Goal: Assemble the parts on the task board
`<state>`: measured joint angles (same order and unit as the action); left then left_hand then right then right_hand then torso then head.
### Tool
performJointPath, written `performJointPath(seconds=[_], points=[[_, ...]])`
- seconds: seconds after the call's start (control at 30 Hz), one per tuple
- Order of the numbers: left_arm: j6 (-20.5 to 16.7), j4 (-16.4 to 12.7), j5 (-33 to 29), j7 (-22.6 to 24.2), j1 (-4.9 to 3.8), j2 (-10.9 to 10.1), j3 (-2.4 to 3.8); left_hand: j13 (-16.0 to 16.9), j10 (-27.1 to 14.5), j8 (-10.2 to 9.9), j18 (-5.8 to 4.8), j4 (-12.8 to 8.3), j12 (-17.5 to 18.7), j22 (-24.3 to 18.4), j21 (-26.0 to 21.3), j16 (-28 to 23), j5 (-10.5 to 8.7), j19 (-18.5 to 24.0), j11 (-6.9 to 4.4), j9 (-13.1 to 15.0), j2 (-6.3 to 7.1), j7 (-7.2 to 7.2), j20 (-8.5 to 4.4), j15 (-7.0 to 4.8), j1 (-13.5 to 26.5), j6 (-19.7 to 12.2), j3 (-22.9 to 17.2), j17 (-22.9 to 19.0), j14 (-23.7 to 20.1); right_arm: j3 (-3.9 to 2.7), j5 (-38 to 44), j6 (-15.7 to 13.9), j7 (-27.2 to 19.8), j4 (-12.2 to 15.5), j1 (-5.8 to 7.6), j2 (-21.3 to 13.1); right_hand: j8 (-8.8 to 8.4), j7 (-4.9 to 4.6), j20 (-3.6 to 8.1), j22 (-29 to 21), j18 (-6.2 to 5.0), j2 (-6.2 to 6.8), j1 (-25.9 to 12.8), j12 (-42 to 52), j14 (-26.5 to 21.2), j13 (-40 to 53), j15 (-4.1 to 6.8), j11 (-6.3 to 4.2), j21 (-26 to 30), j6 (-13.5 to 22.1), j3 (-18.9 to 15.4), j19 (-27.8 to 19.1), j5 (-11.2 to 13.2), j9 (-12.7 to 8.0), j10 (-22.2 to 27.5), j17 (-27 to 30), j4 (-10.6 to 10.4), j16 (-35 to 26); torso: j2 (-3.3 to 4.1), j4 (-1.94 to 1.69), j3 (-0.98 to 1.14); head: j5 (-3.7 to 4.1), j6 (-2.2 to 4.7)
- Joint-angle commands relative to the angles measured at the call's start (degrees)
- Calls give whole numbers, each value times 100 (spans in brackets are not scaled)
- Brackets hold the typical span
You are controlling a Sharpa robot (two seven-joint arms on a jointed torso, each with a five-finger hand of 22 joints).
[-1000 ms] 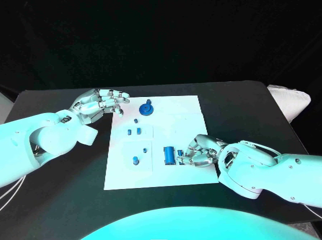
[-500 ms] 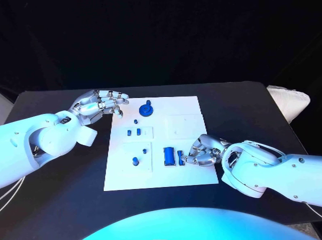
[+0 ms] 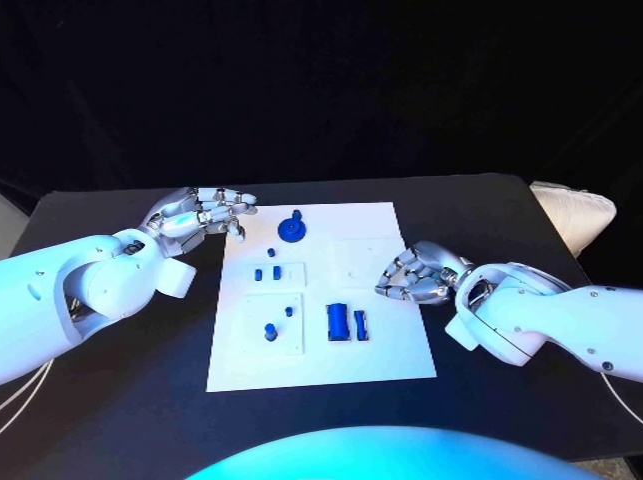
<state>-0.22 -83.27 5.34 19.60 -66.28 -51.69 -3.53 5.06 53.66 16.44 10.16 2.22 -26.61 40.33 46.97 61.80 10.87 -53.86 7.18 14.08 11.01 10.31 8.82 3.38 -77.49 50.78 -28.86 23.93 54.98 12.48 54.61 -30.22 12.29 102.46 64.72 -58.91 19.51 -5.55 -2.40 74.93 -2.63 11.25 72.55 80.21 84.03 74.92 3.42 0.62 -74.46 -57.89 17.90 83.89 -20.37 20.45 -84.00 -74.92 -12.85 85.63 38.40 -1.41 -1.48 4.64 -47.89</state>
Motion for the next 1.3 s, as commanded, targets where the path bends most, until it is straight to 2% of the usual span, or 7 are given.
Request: performJointPath(seconds=[0.03,0.63,0.67,0.73,0.93,0.97,1.3], points=[[-320,72,-172,338,0,57,4,-7,4,31,35,19,-13,-9,-45,14,-31,-24,-10,-8,-24,-13,-12,-12,1,19,-11,-13,-54,-15,-2066,-212,-1879,-364,91,114,-54,-49,-81,774,-203,6,173,-801,178,782,-78,86,1020,139,58,-98,153,-6,174,-28,96,-342,-37,4,-30,3,121],[-1263,1243,-981,1099,0,754,20,-146,502,-145,22,253,1893,-1957,-3123,-3926,-55,1252,340,-211,120,-91,733,581,-100,-187,-211,-1473,-847,-262,-4286,621,-3732,-2717,246,1265,-503,-584,-909,-4442,-790,216,386,-7436,-2465,-6102,-877,744,7089,615,1268,-2446,730,-328,2067,5294,613,-6549,-137,-34,-37,-161,934],[-1011,1186,-722,761,1,706,13,-506,-1267,-1644,-1016,-222,2661,-4033,-4697,-6180,-1087,5386,-718,-1408,-1101,-1031,-882,-338,2275,-5078,2886,-2393,-5498,-249,-3846,302,-3159,-2595,237,1205,-1951,555,240,-7493,263,-1125,-1875,-8021,-4273,-7492,-342,-62,7446,5789,-1790,-4222,2037,-2045,3974,7492,1285,-8563,-116,-6,-52,-127,861],[-1045,1167,-720,763,7,706,16,-506,-5366,-1644,-1016,-222,2661,-4033,-4697,-6180,-1087,5386,-718,-1408,-1101,-1031,-882,-338,2558,-5078,2886,-2393,-5498,-269,-3878,268,-3180,-2568,223,1210,-1951,555,240,-7493,263,-1125,-2184,-8021,-8403,-7492,-342,-62,7446,5789,-1790,-8389,2037,-2045,4213,7492,1285,-8563,-133,-2,-46,-137,875],[-1475,931,-696,796,85,706,60,-506,-5366,-1644,-1016,-222,2661,-4033,-4697,-6180,-1087,5386,-718,-1408,-1101,-1031,-882,-338,3725,-5078,2886,-2393,-5498,-523,-4288,-162,-3447,-2226,47,1265,-1951,555,240,-7493,263,-1125,-7255,-8021,-8403,-7492,-342,-62,7446,5789,-1790,-8389,2037,-2045,8400,7492,1285,-8563,-348,50,25,-256,1049],[-1584,871,-690,805,105,705,71,-506,-5366,-1644,-1016,-222,2661,-4033,-4697,-6180,-1087,5386,-718,-1408,-1101,-1031,-882,-338,7749,-5078,2886,-2393,-5498,-588,-4393,-272,-3515,-2139,2,1279,-1951,555,240,-7493,263,-1125,-7255,-8021,-8403,-7492,-342,-62,7446,5789,-1790,-8389,2037,-2045,8400,7492,1285,-8563,-403,64,43,-287,1093],[-3268,-53,-596,933,409,702,240,-506,-5366,-1644,-1016,-222,2661,-4033,-4697,-6180,-1087,5386,-718,-1408,-1101,-1031,-882,-338,7749,-5078,2886,-2393,-5498,-1198,-5380,-1306,-4156,-1318,-422,1412,-1951,555,240,-7493,263,-1125,-7255,-8021,-8403,-7492,-342,-62,7446,5789,-1790,-8389,2037,-2045,8400,7492,1285,-8563,-722,141,148,-464,1351]])
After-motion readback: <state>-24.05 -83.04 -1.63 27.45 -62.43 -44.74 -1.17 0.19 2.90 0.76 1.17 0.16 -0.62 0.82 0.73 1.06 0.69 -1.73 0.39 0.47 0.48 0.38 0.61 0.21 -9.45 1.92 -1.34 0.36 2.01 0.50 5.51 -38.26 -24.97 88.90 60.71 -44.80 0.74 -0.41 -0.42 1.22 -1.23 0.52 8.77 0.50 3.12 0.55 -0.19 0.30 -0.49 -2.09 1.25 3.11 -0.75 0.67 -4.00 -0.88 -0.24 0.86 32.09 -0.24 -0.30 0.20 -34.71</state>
